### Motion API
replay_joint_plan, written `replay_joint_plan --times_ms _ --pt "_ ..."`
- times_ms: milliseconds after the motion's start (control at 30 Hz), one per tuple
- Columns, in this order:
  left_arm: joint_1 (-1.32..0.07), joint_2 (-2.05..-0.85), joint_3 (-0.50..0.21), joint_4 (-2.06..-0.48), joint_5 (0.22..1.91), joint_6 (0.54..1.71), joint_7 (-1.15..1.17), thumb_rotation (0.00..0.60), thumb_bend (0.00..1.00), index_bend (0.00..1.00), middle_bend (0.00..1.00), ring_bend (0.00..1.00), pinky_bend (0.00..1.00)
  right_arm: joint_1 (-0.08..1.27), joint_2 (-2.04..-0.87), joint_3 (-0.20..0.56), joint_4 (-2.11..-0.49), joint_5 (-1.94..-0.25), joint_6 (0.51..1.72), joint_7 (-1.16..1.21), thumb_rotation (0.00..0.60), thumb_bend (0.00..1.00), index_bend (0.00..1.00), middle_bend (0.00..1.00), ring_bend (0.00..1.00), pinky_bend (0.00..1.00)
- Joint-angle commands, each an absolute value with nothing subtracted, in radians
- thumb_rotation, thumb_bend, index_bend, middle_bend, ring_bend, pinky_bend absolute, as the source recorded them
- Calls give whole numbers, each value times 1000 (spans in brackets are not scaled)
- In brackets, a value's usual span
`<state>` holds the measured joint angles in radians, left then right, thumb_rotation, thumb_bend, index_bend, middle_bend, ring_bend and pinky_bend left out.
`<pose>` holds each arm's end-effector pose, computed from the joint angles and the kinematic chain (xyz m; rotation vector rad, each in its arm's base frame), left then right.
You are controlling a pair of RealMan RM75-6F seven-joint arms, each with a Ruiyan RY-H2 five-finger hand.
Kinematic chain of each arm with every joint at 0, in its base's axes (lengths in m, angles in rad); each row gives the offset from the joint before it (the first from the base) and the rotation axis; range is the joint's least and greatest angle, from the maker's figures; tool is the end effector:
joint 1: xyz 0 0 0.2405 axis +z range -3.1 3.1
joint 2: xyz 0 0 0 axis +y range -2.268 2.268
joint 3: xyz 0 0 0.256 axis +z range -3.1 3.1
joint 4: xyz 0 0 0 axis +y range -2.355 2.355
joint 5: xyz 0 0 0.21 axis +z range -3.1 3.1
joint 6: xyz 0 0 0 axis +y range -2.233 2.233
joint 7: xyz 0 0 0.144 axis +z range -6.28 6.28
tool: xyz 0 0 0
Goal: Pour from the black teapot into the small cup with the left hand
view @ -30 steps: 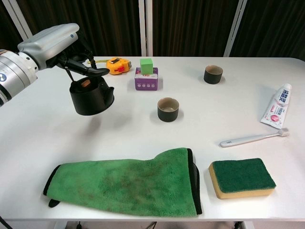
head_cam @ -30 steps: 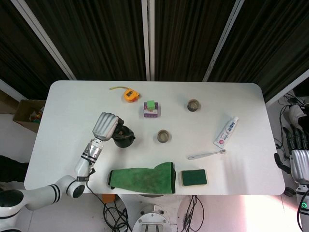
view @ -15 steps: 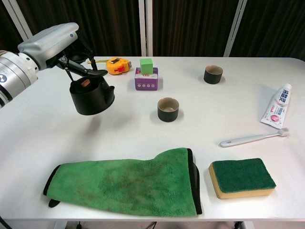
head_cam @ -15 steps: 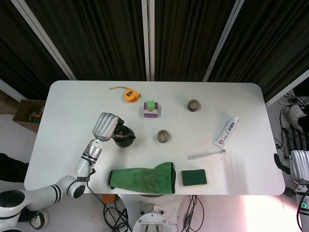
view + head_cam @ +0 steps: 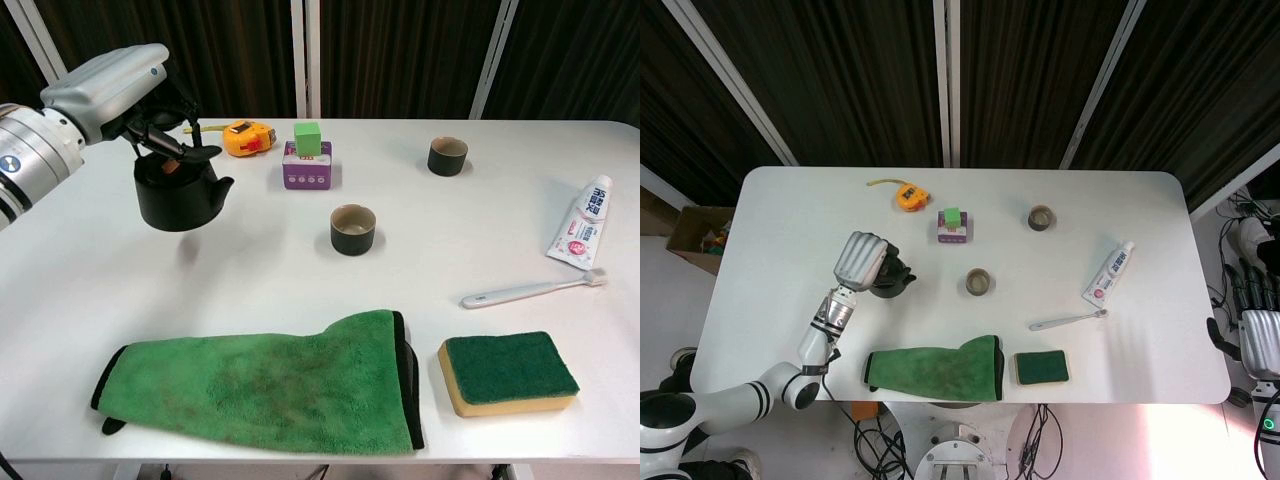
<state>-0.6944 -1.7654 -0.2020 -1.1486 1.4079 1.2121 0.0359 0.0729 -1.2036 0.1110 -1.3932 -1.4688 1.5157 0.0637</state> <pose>-0.1464 0.3513 -0.0272 -1.6804 -0.8374 -1.2897 -0.3452 -0.1913 0.1696 1.2984 -0.8017 0.8889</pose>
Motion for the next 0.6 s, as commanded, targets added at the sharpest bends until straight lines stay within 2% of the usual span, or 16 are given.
replay_joint_plan --times_ms 33,200,600 --pt "-703 -1776 -206 -1143 1411 1210 49 544 212 1000 1000 933 758 72 -1203 111 -1394 -1470 1518 65 600 335 0 0 0 0" --pt "-722 -1803 -208 -1134 1421 1209 72 585 218 1000 1000 934 758 70 -1198 112 -1395 -1468 1522 68 600 335 0 0 0 0" --pt "-788 -1871 -237 -1116 1418 1171 130 598 222 1000 1000 937 760 69 -1201 111 -1381 -1466 1518 83 600 334 0 0 0 0"
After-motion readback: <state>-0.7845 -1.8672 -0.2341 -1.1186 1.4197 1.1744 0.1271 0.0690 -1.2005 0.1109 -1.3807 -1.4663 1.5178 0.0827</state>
